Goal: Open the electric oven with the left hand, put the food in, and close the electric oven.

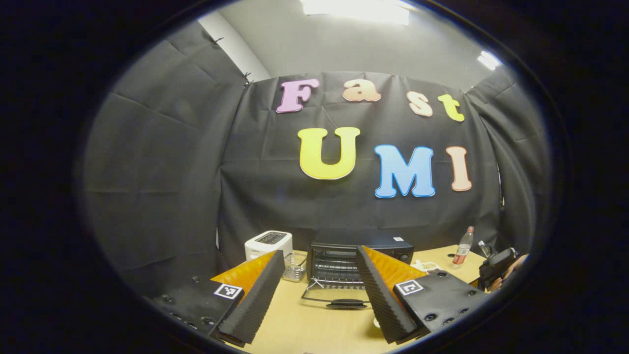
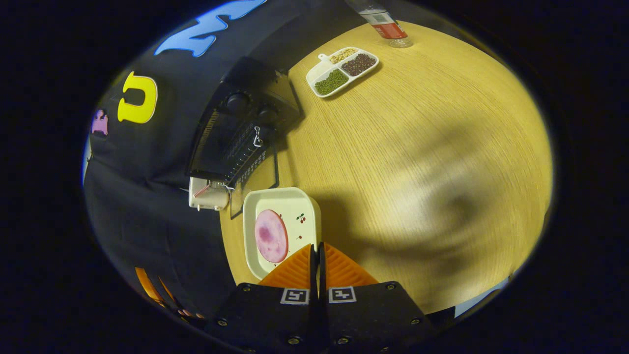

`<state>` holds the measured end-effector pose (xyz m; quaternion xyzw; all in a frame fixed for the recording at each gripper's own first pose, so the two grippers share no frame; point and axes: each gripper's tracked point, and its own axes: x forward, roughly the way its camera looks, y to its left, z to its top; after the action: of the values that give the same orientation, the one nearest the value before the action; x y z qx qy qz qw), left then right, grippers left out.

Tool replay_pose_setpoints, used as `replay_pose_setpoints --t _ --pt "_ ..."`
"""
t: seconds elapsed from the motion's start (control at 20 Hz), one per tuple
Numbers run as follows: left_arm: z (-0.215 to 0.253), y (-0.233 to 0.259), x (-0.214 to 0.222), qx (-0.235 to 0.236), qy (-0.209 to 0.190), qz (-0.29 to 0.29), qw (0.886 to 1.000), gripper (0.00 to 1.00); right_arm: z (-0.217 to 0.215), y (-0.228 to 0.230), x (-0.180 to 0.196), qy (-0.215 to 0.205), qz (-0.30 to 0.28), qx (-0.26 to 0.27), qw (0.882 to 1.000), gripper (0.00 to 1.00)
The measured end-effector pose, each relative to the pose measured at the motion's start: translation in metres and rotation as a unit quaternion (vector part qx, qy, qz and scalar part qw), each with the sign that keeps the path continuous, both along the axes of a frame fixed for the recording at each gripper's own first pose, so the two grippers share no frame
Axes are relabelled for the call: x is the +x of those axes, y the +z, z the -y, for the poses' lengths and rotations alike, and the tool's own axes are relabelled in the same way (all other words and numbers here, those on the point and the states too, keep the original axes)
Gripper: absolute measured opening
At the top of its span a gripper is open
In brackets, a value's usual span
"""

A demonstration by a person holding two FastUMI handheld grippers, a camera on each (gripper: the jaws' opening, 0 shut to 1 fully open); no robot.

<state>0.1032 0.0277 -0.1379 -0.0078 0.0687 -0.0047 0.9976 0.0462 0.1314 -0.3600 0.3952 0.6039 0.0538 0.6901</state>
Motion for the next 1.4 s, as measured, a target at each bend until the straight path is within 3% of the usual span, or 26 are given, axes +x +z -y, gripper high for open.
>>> replay_pose_setpoints --t 0.6,0.65,0.7,1.15,1.2,1.35,1.4 --pt "-0.042 -0.015 0.035 0.001 0.004 -0.007 1.000 1.00 -0.081 0.011 0.071 -0.151 0.005 0.019 0.988 0.00" --pt "-0.045 -0.017 0.038 0.001 0.004 -0.008 1.000 0.96 -0.086 0.010 0.076 -0.162 0.005 0.018 0.987 0.00" --pt "-0.049 -0.019 0.040 0.002 0.004 -0.009 1.000 0.92 -0.091 0.009 0.081 -0.174 0.005 0.019 0.985 0.00" --pt "-0.080 -0.028 0.062 0.009 0.012 -0.016 1.000 0.92 -0.139 -0.005 0.126 -0.271 -0.010 0.048 0.961 0.01" --pt "-0.084 -0.030 0.062 0.009 0.013 -0.018 1.000 0.97 -0.145 -0.006 0.133 -0.281 -0.009 0.053 0.958 0.00" --pt "-0.091 -0.035 0.062 0.013 0.019 -0.027 0.999 0.97 -0.154 -0.011 0.152 -0.314 -0.007 0.060 0.948 0.01" --pt "-0.095 -0.034 0.062 0.016 0.022 -0.027 0.999 0.92 -0.158 -0.013 0.159 -0.321 -0.007 0.062 0.945 0.01"
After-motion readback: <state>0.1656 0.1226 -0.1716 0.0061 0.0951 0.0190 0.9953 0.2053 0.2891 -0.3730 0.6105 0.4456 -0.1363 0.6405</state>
